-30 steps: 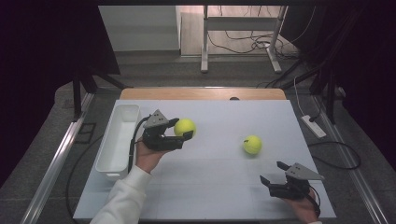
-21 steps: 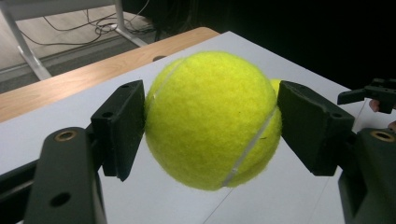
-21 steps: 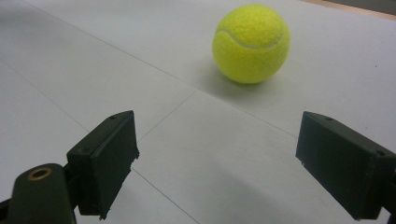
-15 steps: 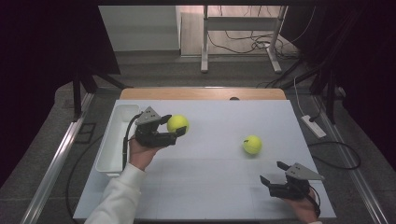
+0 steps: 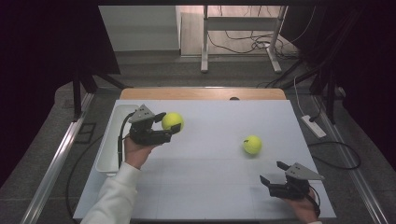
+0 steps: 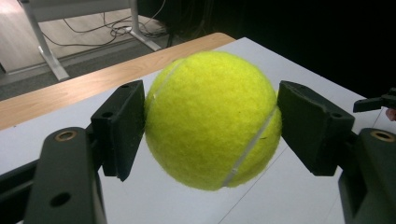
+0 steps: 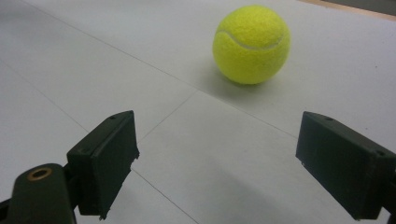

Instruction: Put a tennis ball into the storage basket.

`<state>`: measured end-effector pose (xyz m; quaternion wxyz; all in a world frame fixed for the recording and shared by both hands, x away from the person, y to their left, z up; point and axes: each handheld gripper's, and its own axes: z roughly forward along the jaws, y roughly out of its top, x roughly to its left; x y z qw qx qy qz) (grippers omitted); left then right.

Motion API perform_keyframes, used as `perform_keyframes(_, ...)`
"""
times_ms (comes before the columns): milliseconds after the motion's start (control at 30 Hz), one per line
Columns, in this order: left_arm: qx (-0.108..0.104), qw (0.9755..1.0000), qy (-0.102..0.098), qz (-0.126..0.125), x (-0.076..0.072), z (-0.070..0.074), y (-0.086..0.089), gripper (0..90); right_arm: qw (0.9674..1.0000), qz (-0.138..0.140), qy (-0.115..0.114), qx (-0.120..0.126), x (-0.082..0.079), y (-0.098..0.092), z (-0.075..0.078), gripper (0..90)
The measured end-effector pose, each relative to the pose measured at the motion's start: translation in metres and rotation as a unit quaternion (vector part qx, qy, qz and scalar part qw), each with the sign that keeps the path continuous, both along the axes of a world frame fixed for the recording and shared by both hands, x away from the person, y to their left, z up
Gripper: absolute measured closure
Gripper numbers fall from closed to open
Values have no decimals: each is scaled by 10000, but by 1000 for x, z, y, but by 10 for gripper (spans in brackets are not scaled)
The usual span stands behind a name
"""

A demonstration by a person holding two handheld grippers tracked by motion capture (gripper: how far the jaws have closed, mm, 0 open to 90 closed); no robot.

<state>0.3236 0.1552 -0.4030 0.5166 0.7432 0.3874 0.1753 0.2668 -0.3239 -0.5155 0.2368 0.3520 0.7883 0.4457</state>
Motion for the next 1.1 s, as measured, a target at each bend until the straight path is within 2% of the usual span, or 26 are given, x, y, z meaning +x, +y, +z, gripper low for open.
perform_keyframes(1100,50,9996,21,288,-2,2,25,271,10000,4,8,9,0,1,0,123)
